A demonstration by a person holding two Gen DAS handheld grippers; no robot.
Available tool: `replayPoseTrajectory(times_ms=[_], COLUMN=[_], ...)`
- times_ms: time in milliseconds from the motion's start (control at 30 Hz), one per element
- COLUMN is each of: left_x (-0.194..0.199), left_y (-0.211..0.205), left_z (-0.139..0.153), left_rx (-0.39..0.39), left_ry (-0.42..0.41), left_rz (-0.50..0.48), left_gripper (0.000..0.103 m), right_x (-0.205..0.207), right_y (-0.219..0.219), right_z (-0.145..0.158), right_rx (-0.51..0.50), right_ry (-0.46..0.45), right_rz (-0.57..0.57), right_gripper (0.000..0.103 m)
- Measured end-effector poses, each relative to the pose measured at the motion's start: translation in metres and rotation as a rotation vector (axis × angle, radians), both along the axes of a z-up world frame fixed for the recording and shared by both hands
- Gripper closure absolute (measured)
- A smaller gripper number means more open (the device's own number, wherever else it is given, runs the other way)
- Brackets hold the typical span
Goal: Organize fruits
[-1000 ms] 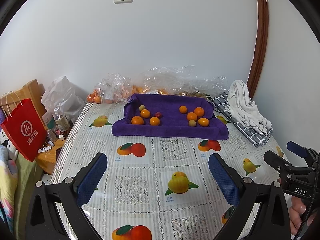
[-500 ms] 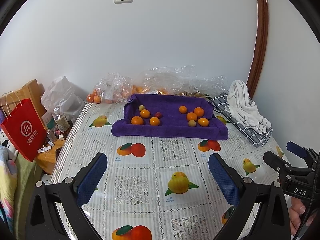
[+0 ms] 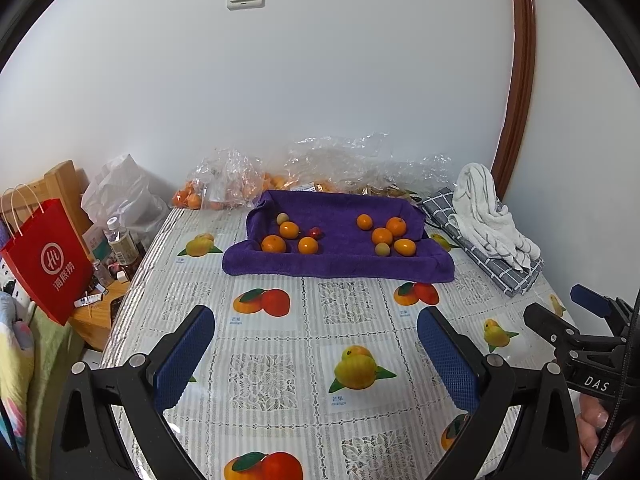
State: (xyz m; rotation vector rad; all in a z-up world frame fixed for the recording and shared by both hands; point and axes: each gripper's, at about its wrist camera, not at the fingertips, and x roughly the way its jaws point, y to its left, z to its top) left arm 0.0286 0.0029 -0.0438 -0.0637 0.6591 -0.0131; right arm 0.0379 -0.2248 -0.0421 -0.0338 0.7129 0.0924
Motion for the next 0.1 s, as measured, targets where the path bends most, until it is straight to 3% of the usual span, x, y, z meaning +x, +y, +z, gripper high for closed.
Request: replayPoseTrajectory(times_ms=[100], left_x=[0.0004], left_y=[0.0001], left_z=[-0.0003], left_rx=[0.003], left_ry=[-0.002], left_rz=[-0.001], left_gripper=[0.001], right_x=[-0.0009], right_y=[0.001], right_z=[0.0001], right_rx=[-0.004], right_ry=[-0.004], right_rz=[-0.001], right_gripper=[0.001])
